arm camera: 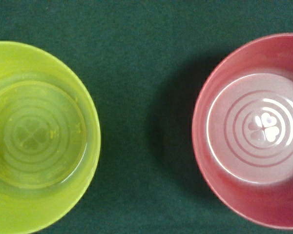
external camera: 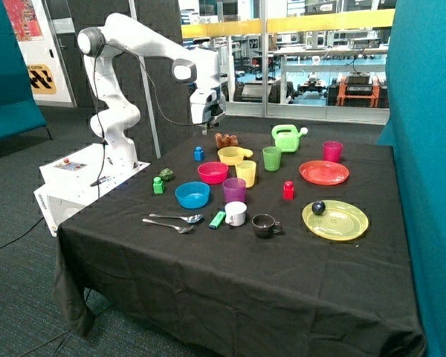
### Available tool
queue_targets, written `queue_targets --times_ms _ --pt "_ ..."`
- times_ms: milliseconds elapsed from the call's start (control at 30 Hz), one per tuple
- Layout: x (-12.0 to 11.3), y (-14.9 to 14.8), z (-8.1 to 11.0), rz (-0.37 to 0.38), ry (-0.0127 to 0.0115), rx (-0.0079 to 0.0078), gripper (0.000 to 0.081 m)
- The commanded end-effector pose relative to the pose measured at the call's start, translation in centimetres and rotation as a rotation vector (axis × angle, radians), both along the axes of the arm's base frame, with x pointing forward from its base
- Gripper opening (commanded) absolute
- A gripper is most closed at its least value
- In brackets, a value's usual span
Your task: Stack the bowls
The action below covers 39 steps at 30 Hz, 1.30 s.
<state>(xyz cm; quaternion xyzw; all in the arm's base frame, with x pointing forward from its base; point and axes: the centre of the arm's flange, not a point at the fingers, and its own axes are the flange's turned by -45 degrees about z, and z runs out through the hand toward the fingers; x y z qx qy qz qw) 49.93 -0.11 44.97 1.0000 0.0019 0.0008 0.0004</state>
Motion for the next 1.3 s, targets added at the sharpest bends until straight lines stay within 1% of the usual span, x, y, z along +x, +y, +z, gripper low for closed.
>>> queue_targets --times_ms 0,67,100,133,167,200,233,300,433,467,500,567,633,667,767,900,1267 --pt "0.1 0.1 0.0 0.259 0.0017 0.0006 0.0808" --pt "0.1 0.5 -0.4 0.273 0.0017 0.0006 0.0808" --pt "0.1 0.6 -0.5 0.275 0.0017 0.0006 0.0540" --pt "0.1 0.7 -0.6 0.276 0.0017 0.0006 0.0324" --pt "0.1 0.8 -0.7 0.278 0.0017 0.0006 0.0217" --pt "0.1 0.9 -0.7 0.278 0.0017 0.0006 0.0164" --pt "0.2 1.0 -0.8 0.280 0.0017 0.0006 0.0139" --pt "0.3 1.1 -1.0 0.283 0.0017 0.0006 0.0122" --pt "0.6 1.3 -1.3 0.288 0.0017 0.0006 0.0122" --pt "0.7 1.3 -1.5 0.313 0.0017 0.0006 0.0124" --pt "0.8 1.4 -1.6 0.290 0.0017 0.0006 0.0125" --pt "1.1 1.5 -1.9 0.292 0.0017 0.0006 0.0125" --pt "1.4 1.7 -2.2 0.313 0.0017 0.0006 0.0126" --pt "1.6 1.8 -2.4 0.297 0.0017 0.0006 0.0126" --pt "2.3 2.3 -3.4 0.307 0.0017 0.0006 0.0129" --pt "2.7 2.8 -4.1 0.313 0.0017 0.0006 0.0134" --pt "3.0 4.9 -6.5 0.352 0.0017 0.0006 0.0138"
